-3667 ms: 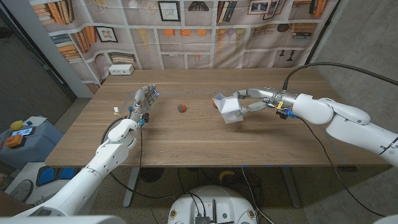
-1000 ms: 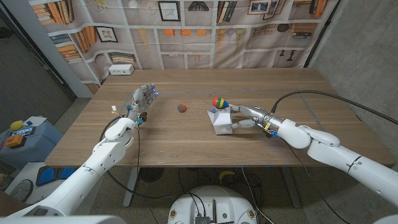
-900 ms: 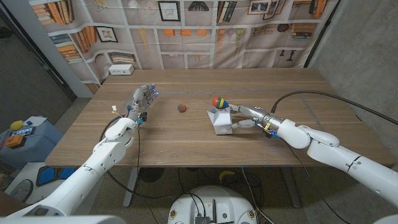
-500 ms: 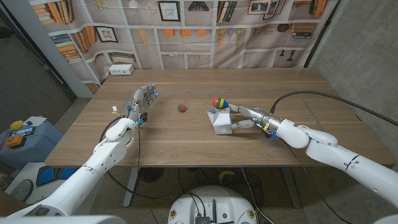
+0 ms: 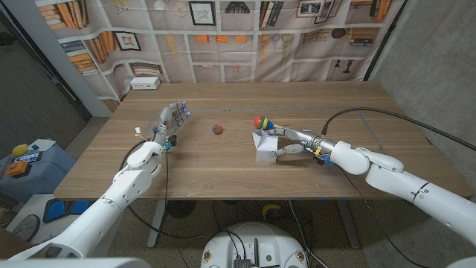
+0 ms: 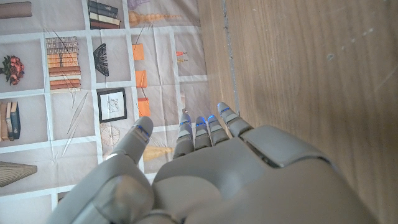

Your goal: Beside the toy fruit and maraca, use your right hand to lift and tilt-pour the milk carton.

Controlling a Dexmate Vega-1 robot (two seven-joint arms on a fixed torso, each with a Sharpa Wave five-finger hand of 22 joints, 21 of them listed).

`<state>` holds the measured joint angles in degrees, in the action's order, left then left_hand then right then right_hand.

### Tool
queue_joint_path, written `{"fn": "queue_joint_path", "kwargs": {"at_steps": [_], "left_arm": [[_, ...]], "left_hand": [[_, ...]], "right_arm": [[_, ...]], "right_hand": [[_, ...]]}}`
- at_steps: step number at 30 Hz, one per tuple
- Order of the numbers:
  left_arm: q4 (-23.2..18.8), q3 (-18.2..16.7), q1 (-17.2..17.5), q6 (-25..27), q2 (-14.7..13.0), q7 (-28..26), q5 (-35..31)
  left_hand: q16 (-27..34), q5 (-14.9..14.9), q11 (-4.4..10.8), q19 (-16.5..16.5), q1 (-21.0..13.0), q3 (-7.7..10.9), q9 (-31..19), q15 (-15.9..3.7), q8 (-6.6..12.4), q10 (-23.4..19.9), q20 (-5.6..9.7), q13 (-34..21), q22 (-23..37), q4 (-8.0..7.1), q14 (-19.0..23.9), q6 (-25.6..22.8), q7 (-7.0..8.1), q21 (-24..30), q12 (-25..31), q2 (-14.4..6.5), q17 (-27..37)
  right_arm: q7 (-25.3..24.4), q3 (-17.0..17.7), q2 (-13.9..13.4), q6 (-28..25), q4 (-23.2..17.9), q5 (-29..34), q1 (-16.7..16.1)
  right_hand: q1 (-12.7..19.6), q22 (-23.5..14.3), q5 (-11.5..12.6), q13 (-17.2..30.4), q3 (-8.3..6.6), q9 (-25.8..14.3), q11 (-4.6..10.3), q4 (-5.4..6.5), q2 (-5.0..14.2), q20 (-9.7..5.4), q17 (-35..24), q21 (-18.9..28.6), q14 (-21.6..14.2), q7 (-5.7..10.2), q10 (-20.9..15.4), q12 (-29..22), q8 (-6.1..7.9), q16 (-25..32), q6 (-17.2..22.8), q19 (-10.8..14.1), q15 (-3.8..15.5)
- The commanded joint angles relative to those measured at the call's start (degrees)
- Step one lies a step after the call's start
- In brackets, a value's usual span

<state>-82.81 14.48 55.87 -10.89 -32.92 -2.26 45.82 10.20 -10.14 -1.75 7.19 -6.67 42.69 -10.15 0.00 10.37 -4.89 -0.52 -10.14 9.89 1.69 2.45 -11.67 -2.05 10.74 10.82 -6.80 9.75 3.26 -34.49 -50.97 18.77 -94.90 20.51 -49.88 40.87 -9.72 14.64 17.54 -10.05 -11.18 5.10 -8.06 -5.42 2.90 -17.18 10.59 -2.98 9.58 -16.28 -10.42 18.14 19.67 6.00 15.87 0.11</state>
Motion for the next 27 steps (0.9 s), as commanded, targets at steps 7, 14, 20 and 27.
{"fn": "queue_joint_path", "kwargs": {"at_steps": [7, 14, 20, 27], "left_arm": [[2.2, 0.8, -1.8, 0.2, 0.8, 0.9, -0.1], [3.5, 1.0, -2.5, -0.5, 1.5, 1.9, 0.1], [4.1, 0.9, -2.6, -0.6, 1.6, 2.1, 0.2], [4.6, 0.9, -2.8, -1.3, 1.6, 2.9, 0.0]], "left_hand": [[0.3, 0.1, 0.1, 0.1, -0.8, 0.0, -0.1, 0.25, 0.18, -0.3, -0.66, -0.1, 0.1, -0.02, 0.1, -0.3, -0.15, 0.5, 0.3, -4.2, 0.1], [0.3, 0.1, 0.11, 0.1, -0.8, 0.01, -0.1, 0.25, 0.21, -0.4, -0.67, -0.2, 0.1, -0.07, 0.1, -0.4, -0.15, 0.5, 0.4, -4.2, 0.1], [0.3, 0.1, 0.12, 0.1, -0.8, 0.02, -0.1, 0.19, 0.2, -0.4, -0.67, -0.2, 0.1, -0.11, 0.1, -0.3, -0.14, 0.5, 0.3, -4.2, 0.1], [0.3, 0.1, 0.04, 0.1, -0.8, 0.02, -0.1, 0.22, 0.2, -0.3, -0.65, -0.2, 0.1, -0.16, 0.1, -0.4, -0.12, 0.5, 0.3, -4.2, 0.1]], "right_arm": [[4.2, -0.4, -0.9, 0.8, -0.1, -2.0, 1.3], [5.1, -0.1, -1.3, 0.4, -0.8, -2.1, 1.5], [7.9, -0.2, -1.8, 1.1, -0.9, -3.8, 2.3], [8.9, 0.4, -2.1, 2.5, -0.7, -5.9, 2.4]], "right_hand": [[-2.3, -0.3, 2.3, -0.8, 1.23, 0.2, -1.65, 0.67, -0.7, 0.67, -0.4, -0.1, 4.6, -0.87, 7.6, 0.3, -3.7, -2.4, -6.2, -3.4, -2.58], [-4.6, -0.2, 3.8, -1.7, 2.56, 0.2, -1.75, 1.47, -1.3, 0.55, -0.5, -0.3, 8.5, -1.11, 13.1, 0.4, -6.06, -4.3, -10.5, -6.5, -3.63], [-6.8, -0.1, 4.5, -2.7, 4.11, 0.3, -2.01, 2.22, -2.23, -0.04, -0.4, -0.4, 10.7, -1.94, 16.6, 0.5, -7.14, -5.4, -13.1, -8.7, -3.99], [-10.4, -0.1, 4.6, -4.0, 6.67, 0.5, -2.78, 3.48, -3.32, -0.42, -0.2, -0.3, 13.0, -2.92, 20.8, 0.5, -7.82, -6.6, -16.7, -11.2, -4.13]]}}
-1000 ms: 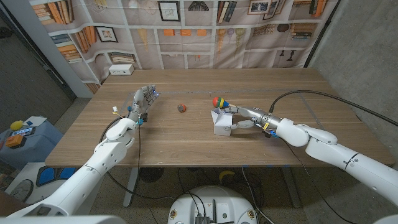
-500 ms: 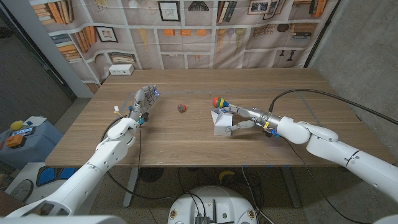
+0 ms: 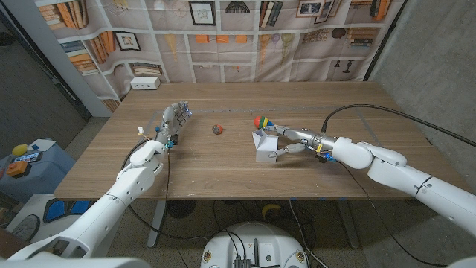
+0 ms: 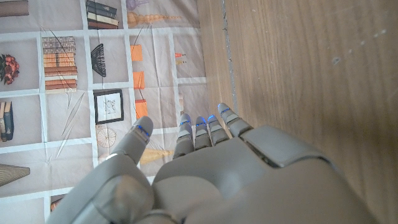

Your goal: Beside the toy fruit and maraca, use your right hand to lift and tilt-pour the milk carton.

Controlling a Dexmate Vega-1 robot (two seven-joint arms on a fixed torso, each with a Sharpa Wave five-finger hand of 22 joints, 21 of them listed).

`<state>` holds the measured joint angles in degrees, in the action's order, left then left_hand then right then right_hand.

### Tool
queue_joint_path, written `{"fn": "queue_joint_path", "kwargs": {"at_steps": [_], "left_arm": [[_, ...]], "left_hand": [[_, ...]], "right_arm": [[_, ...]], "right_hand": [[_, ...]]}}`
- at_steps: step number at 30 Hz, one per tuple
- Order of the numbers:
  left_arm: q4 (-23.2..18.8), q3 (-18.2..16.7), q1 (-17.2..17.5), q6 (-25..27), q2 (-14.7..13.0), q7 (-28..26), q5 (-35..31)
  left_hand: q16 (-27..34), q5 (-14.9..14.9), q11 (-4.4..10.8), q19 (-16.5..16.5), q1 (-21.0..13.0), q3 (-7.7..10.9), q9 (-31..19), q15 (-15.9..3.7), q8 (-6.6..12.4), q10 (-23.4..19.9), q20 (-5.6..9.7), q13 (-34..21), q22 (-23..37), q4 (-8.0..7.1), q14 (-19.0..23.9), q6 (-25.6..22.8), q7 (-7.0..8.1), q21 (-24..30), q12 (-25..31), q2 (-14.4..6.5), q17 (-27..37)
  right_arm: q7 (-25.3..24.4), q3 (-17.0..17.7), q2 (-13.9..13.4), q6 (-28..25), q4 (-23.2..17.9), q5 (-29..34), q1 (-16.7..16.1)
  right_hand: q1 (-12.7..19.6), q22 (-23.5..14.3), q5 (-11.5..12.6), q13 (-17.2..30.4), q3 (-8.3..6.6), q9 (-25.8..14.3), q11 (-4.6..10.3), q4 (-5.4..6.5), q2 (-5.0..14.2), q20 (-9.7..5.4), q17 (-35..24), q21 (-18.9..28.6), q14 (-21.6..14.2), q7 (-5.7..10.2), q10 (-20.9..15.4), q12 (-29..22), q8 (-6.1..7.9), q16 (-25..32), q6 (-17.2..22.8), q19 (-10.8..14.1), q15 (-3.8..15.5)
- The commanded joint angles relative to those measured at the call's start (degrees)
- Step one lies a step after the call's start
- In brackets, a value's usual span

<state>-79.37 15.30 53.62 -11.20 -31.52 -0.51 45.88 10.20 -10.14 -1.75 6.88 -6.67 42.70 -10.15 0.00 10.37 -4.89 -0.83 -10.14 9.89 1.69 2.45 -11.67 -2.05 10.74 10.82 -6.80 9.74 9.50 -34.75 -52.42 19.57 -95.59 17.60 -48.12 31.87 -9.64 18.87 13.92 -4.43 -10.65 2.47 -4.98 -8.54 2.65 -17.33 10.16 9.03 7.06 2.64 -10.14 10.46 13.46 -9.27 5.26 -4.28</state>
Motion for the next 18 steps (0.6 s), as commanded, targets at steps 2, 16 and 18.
{"fn": "queue_joint_path", "kwargs": {"at_steps": [2, 16, 18], "left_arm": [[1.4, 0.2, -0.7, -1.2, 0.2, 1.5, -0.1], [2.1, 0.4, -1.1, -2.3, 0.1, 2.6, -0.7], [1.9, 0.4, -1.1, -2.2, -0.1, 2.7, -0.8]], "left_hand": [[0.3, 0.1, 0.09, 0.4, -0.8, 0.02, -0.1, 0.22, 0.2, -0.3, -0.33, -0.2, 0.1, -0.17, 0.1, -0.4, -0.13, 0.5, 0.3, -4.2, 0.1], [0.2, 0.1, 0.07, 0.2, -0.9, 0.01, -0.1, 0.1, 0.12, 0.0, -0.08, -0.2, 0.1, -0.13, -0.2, -0.2, -0.06, 0.4, 0.2, -4.1, 0.1], [0.2, 0.1, 0.05, 0.2, -0.9, 0.01, -0.1, 0.13, 0.08, 0.0, 0.02, -0.2, 0.1, -0.12, -0.2, -0.1, -0.09, 0.4, 0.2, -4.1, 0.1]], "right_arm": [[2.2, 1.2, -0.8, 2.2, -0.2, -3.5, 0.3], [1.0, 3.7, 0.2, 2.8, -0.5, -9.3, -1.2], [0.7, 4.0, 0.4, 2.8, -0.4, -10.1, -1.4]], "right_hand": [[-2.0, -0.1, 0.4, -0.6, 1.39, 0.0, -0.12, 0.65, -0.21, -0.51, 0.0, 0.1, 1.1, -0.45, 2.2, 0.1, -0.05, -0.4, -1.4, -0.8, 0.39], [-7.5, 0.0, 0.4, -2.0, 3.91, 0.2, 0.09, 3.31, 0.53, -2.98, 0.3, 0.8, -0.4, -2.21, -0.2, -1.2, 0.76, 0.0, 0.3, 0.3, 2.81], [-8.2, 0.0, 0.5, -2.2, 4.16, 0.2, 0.06, 3.68, 0.77, -3.49, 0.4, 0.9, -0.7, -2.59, -0.6, -1.2, 0.89, 0.0, 0.8, 0.6, 3.19]]}}
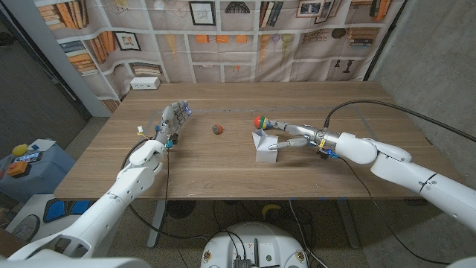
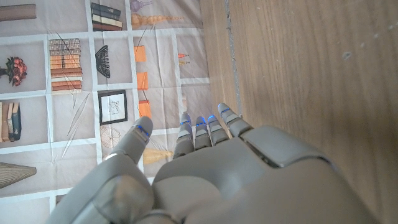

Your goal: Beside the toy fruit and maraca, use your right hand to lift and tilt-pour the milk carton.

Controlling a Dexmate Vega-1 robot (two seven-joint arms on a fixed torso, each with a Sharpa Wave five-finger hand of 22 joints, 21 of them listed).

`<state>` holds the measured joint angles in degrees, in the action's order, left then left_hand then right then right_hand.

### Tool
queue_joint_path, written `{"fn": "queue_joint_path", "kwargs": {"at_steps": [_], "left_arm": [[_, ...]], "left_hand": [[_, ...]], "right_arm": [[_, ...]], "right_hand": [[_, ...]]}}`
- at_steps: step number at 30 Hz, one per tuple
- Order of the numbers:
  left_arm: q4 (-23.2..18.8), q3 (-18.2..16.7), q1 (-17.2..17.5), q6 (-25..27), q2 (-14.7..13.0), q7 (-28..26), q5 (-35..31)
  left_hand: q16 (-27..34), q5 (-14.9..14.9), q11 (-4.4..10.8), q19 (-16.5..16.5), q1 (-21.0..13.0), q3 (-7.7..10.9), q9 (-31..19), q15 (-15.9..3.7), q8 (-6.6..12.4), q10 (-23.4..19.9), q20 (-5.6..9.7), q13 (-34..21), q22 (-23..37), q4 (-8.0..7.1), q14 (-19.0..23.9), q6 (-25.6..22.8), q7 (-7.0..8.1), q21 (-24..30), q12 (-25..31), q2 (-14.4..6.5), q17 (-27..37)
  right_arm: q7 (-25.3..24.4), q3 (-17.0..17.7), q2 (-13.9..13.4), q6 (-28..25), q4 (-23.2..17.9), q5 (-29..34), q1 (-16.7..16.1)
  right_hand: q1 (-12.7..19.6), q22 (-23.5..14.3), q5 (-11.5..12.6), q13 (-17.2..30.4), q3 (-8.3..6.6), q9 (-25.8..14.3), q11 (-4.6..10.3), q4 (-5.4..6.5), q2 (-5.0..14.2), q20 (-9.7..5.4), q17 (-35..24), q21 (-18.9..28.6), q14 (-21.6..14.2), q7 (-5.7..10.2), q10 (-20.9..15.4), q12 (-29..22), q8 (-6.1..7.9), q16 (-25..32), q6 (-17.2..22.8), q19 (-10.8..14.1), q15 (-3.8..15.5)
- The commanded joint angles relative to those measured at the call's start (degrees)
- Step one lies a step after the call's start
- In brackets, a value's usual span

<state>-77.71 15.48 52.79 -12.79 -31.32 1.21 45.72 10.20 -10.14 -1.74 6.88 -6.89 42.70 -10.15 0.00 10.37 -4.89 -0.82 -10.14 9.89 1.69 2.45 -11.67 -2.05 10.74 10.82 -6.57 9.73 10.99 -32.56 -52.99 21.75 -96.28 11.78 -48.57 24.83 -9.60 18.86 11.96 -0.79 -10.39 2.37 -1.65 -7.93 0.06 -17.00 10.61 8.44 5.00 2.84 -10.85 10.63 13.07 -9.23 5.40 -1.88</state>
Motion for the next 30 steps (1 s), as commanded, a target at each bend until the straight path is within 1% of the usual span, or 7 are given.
{"fn": "queue_joint_path", "kwargs": {"at_steps": [1, 6, 11, 16, 23, 27, 30], "left_arm": [[0.3, 0.2, -0.3, -0.9, -0.2, 1.1, -0.7], [0.0, 0.2, 0.0, -1.4, -0.2, 1.0, -0.9], [-0.9, 0.1, 0.6, -1.9, -0.5, 0.2, -1.6], [-2.2, -0.2, 1.6, -1.4, -1.1, -1.6, -2.0], [-1.1, -0.4, 1.7, -3.8, -0.9, -0.5, -2.5], [0.0, -0.4, 1.3, -4.6, -0.9, 0.5, -2.7], [-0.7, 0.2, 1.0, -3.4, -2.5, -0.3, -4.6]], "left_hand": [[0.2, 0.1, 0.05, 0.2, -0.7, 0.0, -0.1, 0.16, 0.07, 0.0, 0.05, -0.2, 0.1, -0.12, -0.2, 0.0, -0.1, 0.4, 0.2, -4.3, 0.1], [0.2, 0.1, 0.1, 0.1, -0.7, -0.02, -0.1, 0.18, 0.02, 0.1, 0.1, -0.2, 0.1, -0.12, -0.2, 0.1, -0.1, 0.4, 0.2, -4.3, 0.1], [0.2, 0.1, 0.11, 0.2, -0.7, -0.06, -0.1, 0.15, 0.01, 0.1, 0.1, -0.1, 0.1, -0.12, -0.2, 0.2, -0.1, 0.4, 0.2, -4.2, 0.1], [0.2, 0.1, 0.09, 0.2, -0.7, -0.09, -0.1, 0.1, 0.02, 0.0, 0.15, -0.1, 0.1, -0.11, -0.2, 0.2, -0.12, 0.4, 0.2, -4.2, 0.1], [0.2, 0.1, 0.07, 0.3, -0.7, -0.13, -0.1, 0.15, 0.03, 0.0, 0.24, -0.1, 0.1, -0.09, -0.1, 0.2, -0.04, 0.4, 0.2, -4.1, 0.1], [0.2, 0.1, 0.01, 0.3, -0.7, -0.16, -0.1, 0.11, 0.03, 0.0, 0.29, -0.1, 0.1, -0.07, -0.2, 0.2, -0.05, 0.4, 0.2, -4.1, 0.1], [0.2, 0.1, 0.02, 0.4, -0.7, -0.18, -0.1, 0.08, 0.01, 0.1, 0.3, -0.1, 0.1, -0.08, -0.1, 0.3, -0.03, 0.5, 0.2, -4.1, 0.1]], "right_arm": [[-0.8, 2.0, 1.2, 0.6, 0.5, -4.9, -1.0], [-1.3, 2.7, 1.8, 0.5, 0.8, -7.2, -1.6], [-1.9, 3.3, 1.9, -1.4, -0.3, -8.5, -2.5], [-3.5, 3.8, 3.0, -2.8, -0.6, -10.1, -3.3], [-7.1, 4.1, 6.3, -2.8, 1.0, -12.9, -4.4], [-8.6, 4.4, 7.1, -3.9, 0.7, -13.6, -4.9], [-9.8, 4.6, 7.0, -5.8, -0.4, -13.0, -5.4]], "right_hand": [[-1.3, 0.0, 0.5, -0.3, 0.57, 0.0, 0.15, 0.43, 0.22, -0.95, 0.0, 0.4, -0.1, -0.59, -0.8, -0.5, 0.75, 0.4, 0.8, 0.5, 0.9], [-2.1, 0.0, 0.6, -0.5, 0.86, 0.0, 0.18, 0.87, 0.54, -1.42, 0.2, 0.4, -0.4, -1.14, -1.4, -0.6, 0.89, 0.4, 1.5, 0.8, 1.21], [-2.9, 0.0, 0.6, -0.7, 1.1, 0.1, 0.13, 1.36, 0.93, -1.67, 0.3, 0.5, -0.8, -1.5, -2.0, -0.7, 1.04, 0.5, 2.3, 1.2, 1.42], [-4.2, 0.0, 0.7, -1.0, 1.58, 0.2, 0.01, 2.02, 1.26, -2.01, 0.6, 0.7, -1.7, -1.94, -3.1, -1.0, 1.22, 0.7, 3.6, 2.1, 1.96], [-5.4, 0.0, 0.9, -1.2, 1.93, 0.3, 0.05, 2.76, 2.0, -2.35, 1.0, 0.8, -3.3, -2.17, -4.9, -1.3, 1.37, 1.0, 5.2, 3.4, 2.77], [-6.0, 0.0, 1.0, -1.3, 2.02, 0.3, -0.02, 3.14, 2.5, -2.3, 1.1, 0.8, -3.7, -2.18, -5.8, -1.4, 1.4, 1.1, 5.9, 3.7, 2.87], [-6.1, 0.0, 1.0, -1.4, 1.99, 0.3, -0.11, 3.31, 2.86, -2.29, 1.2, 0.8, -4.1, -2.34, -6.2, -1.4, 1.43, 1.1, 6.3, 3.9, 2.92]]}}
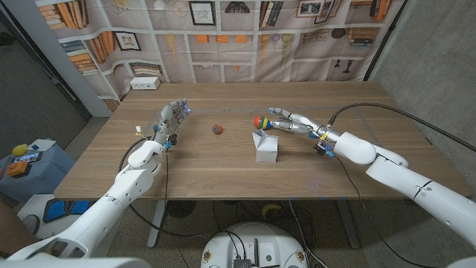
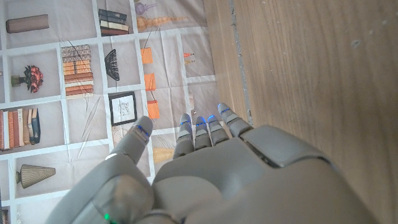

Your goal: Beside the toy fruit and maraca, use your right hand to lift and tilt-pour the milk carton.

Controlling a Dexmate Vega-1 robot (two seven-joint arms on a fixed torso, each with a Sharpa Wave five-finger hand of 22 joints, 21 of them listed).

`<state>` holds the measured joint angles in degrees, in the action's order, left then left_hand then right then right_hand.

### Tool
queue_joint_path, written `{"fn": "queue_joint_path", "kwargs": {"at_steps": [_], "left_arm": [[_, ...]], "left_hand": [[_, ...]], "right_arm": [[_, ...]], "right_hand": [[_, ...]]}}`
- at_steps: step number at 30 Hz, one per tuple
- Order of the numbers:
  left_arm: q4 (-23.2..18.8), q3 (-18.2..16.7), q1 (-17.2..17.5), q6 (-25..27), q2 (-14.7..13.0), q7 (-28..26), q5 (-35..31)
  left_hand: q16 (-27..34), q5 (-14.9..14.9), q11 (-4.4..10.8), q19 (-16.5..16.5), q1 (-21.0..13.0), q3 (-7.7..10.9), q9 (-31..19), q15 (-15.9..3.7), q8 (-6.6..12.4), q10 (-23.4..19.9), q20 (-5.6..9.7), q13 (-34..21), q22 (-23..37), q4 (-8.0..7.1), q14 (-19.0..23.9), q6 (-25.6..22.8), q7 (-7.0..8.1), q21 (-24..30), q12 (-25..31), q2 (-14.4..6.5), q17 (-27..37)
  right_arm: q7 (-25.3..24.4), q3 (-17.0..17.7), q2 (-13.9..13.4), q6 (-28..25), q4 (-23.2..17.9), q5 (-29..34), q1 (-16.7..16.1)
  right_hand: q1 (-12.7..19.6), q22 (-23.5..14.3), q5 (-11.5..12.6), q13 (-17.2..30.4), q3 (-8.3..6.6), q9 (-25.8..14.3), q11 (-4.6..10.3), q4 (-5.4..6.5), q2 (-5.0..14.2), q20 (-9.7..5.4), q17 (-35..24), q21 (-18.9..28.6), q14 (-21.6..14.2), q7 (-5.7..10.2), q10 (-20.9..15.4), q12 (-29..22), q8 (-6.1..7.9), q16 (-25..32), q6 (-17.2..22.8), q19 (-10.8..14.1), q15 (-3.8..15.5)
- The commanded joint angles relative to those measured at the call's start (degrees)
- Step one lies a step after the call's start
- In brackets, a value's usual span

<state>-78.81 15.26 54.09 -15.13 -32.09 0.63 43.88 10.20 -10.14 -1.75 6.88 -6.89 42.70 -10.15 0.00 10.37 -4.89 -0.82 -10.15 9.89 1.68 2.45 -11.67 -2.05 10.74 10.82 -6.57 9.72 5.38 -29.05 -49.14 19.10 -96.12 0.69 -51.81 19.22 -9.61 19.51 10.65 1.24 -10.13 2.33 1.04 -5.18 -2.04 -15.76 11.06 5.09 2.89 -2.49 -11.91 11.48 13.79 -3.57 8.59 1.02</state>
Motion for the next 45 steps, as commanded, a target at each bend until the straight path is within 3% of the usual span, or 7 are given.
{"fn": "queue_joint_path", "kwargs": {"at_steps": [1, 11, 21, 31, 38, 43, 45], "left_arm": [[1.1, 0.3, -0.6, -1.8, -1.2, 0.8, -2.3], [6.9, 0.9, -3.2, -5.7, 2.3, 4.0, -1.4], [9.6, 1.4, -4.7, -6.0, 3.0, 5.8, -1.2], [14.3, 2.2, -7.5, -7.8, 5.5, 8.5, -0.9], [16.4, 2.7, -8.6, -9.1, 7.0, 9.5, -0.9], [16.1, 3.0, -8.3, -9.2, 7.1, 7.5, -2.1], [16.0, 3.0, -8.1, -9.2, 7.0, 7.2, -2.2]], "left_hand": [[0.2, 0.1, 0.03, 0.4, -0.7, -0.19, -0.1, 0.08, 0.01, 0.1, 0.32, -0.1, 0.1, -0.07, -0.1, 0.3, 0.0, 0.5, 0.2, -4.1, 0.1], [0.3, 0.1, -0.07, 0.5, -0.7, -0.27, -0.1, 0.09, 0.06, 0.0, 0.32, -0.1, 0.1, -0.06, -0.1, 0.2, -0.04, 0.5, 0.3, -4.1, 0.1], [0.3, 0.1, 0.01, 0.6, -0.7, -0.31, -0.1, 0.11, 0.12, 0.0, 0.38, -0.1, 0.1, -0.04, 0.0, 0.1, 0.0, 0.5, 0.2, -4.1, 0.1], [0.3, 0.1, -0.08, 0.6, -0.8, -0.31, -0.1, 0.11, 0.23, -0.2, 0.41, -0.1, 0.1, -0.02, 0.0, -0.2, -0.28, 0.5, 0.3, -4.2, 0.1], [0.2, 0.1, -0.12, 0.5, -0.8, -0.35, -0.1, 0.05, 0.01, 0.0, 0.54, -0.1, 0.1, -0.05, 0.0, 0.3, -0.09, 0.5, 0.3, -4.2, 0.1], [0.2, 0.1, -0.15, 0.5, -0.7, -0.42, -0.1, 0.14, -0.11, 0.3, 0.54, -0.1, 0.1, -0.09, -0.1, 0.7, -0.08, 0.5, 0.1, -4.2, 0.1], [0.2, 0.1, -0.12, 0.4, -0.7, -0.48, -0.1, 0.12, -0.27, 0.5, 0.58, -0.1, 0.1, -0.12, -0.1, 1.2, 0.17, 0.4, 0.1, -4.2, 0.1]], "right_arm": [[-4.7, 1.2, 3.3, -3.4, -0.7, -2.1, -2.4], [-8.2, 3.0, 5.3, -3.2, 0.6, -6.7, -4.3], [-8.9, 3.8, 8.7, -1.0, 4.6, -12.7, -4.0], [-9.9, 5.4, 12.5, 1.9, 8.6, -19.6, -4.9], [-11.7, 6.4, 13.6, 0.8, 10.0, -22.0, -5.3], [-12.3, 7.2, 15.3, 2.1, 11.3, -24.8, -6.2], [-11.3, 8.2, 17.4, 5.1, 13.0, -28.2, -6.6]], "right_hand": [[-0.6, 0.0, 0.4, -0.1, -0.05, 0.0, -0.01, 0.66, 0.19, -0.22, 0.0, 0.3, -0.7, -0.24, -0.9, -0.4, 0.55, 0.4, 0.7, 0.7, 0.12], [-1.2, 0.0, 0.4, -0.2, -0.03, 0.1, -0.26, 1.13, 1.05, -0.25, 0.3, 0.3, -1.5, -0.82, -2.0, -0.4, 0.52, 0.4, 1.8, 1.2, 0.05], [-2.0, 0.0, 0.4, -0.2, 0.13, 0.1, -0.56, 1.63, 1.62, -0.14, 0.6, 0.2, -2.0, -1.18, -2.8, -0.4, 0.69, 0.4, 3.2, 1.3, 0.07], [-3.0, 0.0, 0.3, -0.3, 0.18, 0.2, -0.71, 2.4, 2.74, -0.02, 0.8, -0.3, -2.5, -1.26, -3.4, -0.2, 0.08, 0.3, 2.9, 0.5, -0.81], [-3.6, 0.0, 0.2, -0.3, 0.21, 0.2, -0.84, 2.8, 3.41, 0.3, 1.2, -0.5, -3.4, -2.04, -3.5, 0.1, -0.3, 0.5, 2.6, -0.1, -2.35], [-4.0, 0.0, 0.2, -0.4, 0.24, 0.2, -0.97, 3.06, 3.82, 0.38, 1.4, -0.6, -3.6, -2.85, -3.3, 0.4, -0.55, 0.3, 2.2, -0.4, -2.93], [-4.3, 0.0, 0.1, -0.4, 0.26, 0.2, -1.05, 3.24, 4.08, 0.41, 1.4, -0.5, -3.8, -3.1, -3.0, 0.6, -0.74, 0.3, 1.8, -0.4, -3.21]]}}
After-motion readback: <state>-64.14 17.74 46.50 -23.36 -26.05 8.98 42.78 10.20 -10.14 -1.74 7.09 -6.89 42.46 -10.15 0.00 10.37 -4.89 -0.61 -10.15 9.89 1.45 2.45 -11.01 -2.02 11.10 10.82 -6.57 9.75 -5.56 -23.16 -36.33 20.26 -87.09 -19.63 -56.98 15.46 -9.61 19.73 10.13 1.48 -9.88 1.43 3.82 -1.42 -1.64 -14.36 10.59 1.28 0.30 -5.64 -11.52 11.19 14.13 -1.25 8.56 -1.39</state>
